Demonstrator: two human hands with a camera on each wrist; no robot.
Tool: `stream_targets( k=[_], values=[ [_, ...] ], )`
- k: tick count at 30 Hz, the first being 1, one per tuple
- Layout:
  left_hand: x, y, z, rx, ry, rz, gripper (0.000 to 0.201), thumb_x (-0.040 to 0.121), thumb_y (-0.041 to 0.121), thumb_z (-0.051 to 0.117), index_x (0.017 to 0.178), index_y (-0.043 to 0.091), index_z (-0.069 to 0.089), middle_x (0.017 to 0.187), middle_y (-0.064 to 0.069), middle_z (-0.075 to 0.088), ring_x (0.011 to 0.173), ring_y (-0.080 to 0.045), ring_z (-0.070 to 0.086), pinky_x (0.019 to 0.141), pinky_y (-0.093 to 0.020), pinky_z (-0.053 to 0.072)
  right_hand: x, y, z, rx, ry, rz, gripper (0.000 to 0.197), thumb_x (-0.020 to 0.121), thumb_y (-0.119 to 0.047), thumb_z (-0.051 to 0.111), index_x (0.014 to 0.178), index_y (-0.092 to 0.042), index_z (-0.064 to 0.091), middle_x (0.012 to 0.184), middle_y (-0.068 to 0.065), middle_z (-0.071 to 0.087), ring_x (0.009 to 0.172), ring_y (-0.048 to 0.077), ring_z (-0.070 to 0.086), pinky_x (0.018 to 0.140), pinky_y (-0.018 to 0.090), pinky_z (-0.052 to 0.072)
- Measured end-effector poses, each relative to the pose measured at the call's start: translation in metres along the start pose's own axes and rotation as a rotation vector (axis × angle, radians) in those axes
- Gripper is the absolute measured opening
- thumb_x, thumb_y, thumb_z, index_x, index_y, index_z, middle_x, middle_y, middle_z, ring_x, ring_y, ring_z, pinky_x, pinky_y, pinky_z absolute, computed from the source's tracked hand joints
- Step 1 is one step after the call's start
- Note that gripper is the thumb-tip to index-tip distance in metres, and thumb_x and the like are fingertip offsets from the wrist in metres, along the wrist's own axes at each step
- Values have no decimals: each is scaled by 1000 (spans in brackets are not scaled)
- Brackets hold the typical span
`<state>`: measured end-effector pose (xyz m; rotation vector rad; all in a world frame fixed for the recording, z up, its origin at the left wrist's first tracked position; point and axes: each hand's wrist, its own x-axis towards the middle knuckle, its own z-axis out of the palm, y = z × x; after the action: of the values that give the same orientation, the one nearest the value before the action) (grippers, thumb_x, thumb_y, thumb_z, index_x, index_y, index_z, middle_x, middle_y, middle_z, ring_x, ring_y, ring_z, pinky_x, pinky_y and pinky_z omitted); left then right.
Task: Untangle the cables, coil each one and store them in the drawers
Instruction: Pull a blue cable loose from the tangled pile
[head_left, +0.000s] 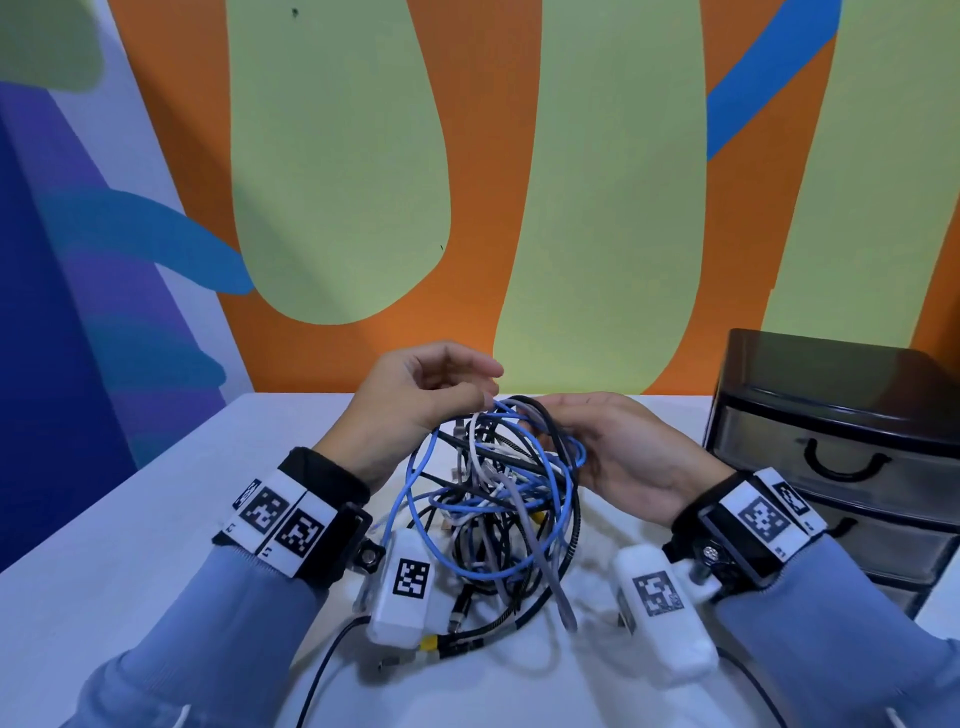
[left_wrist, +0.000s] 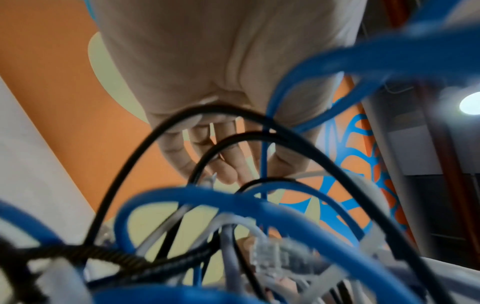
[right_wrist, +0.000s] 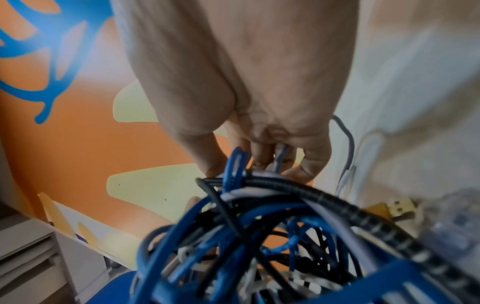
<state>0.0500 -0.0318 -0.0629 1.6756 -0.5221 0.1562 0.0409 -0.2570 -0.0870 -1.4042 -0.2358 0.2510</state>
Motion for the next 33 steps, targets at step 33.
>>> stream_targets(
  k=[33],
  values=[
    [-2,11,11,-29,-8,-21,39,91,27,79,71,9,50,61,-3,39,58,-22,40,57,-25,42,-6,1,24,-241,362,-382,7,92,-15,78,94,-21,83,79,7,66,73,9,61,78,21,47]
  ],
)
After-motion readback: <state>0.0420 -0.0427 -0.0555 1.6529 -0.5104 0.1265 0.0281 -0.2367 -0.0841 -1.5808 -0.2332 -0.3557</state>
